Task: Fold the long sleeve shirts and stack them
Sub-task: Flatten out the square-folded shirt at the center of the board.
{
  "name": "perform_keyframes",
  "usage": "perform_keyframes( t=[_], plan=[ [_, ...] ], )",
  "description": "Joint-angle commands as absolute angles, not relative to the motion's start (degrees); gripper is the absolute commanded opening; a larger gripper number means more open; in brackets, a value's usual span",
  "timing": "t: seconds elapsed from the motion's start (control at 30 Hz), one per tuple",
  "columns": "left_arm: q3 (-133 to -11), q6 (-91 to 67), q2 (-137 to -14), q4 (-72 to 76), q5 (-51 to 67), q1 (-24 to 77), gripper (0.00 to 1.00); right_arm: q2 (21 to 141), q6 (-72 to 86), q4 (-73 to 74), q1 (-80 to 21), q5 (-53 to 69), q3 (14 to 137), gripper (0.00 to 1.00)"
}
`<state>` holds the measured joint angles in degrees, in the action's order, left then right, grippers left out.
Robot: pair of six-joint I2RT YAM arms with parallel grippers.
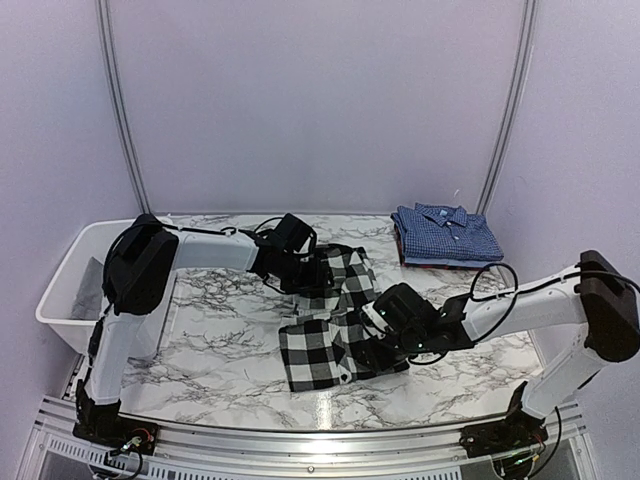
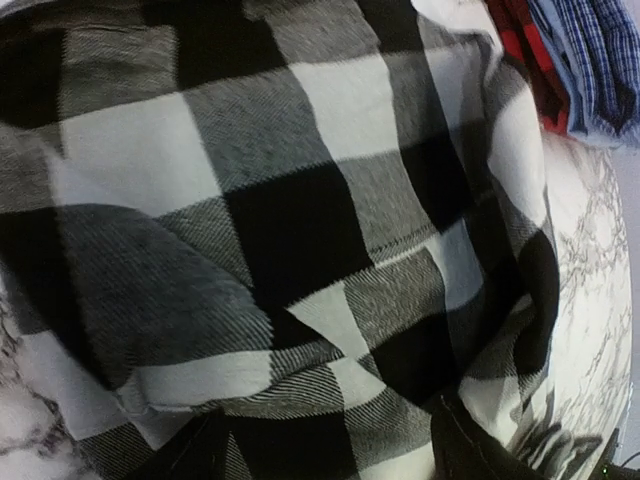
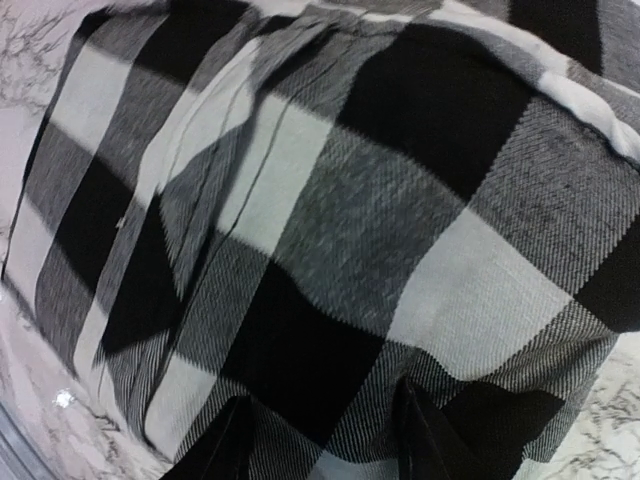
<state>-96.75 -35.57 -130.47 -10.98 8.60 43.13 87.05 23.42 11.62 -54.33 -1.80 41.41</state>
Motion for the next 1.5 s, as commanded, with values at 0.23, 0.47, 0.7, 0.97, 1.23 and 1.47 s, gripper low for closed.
perform_keyframes(
  t=[0.23,0.47,0.7,0.97,1.23,1.47],
  plan=[
    [-114.57,-29.29,-137.81,-18.27,11.27,36.29,0.83,85.42,26.36,12.94,-56.65,-1.27,50.03,0.61],
    [-109.23,-28.74,-127.2,-20.83,8.58,36.3,0.85,84.26,22.46,13.67,-44.37,-0.66,52.43,0.65],
    [-83.16,-30.81,-110.53,-19.12,6.14,36.38,0.83,85.51,21.2,10.47,-39.64,4.83,51.0,0.61],
    [-62.83,-33.9,-98.7,-11.61,11.53,37.56,0.82,88.06,22.27,8.72,-38.37,6.39,49.23,0.52],
    [-60.3,-34.51,-100.55,-9.25,10.91,40.82,0.8,91.39,23.55,6.55,-38.32,5.8,48.13,0.51],
    [-61.43,-35.15,-104.59,-7.33,11.81,42.28,0.66,92.0,24.85,4.58,-38.33,6.5,47.73,0.43]
  ],
)
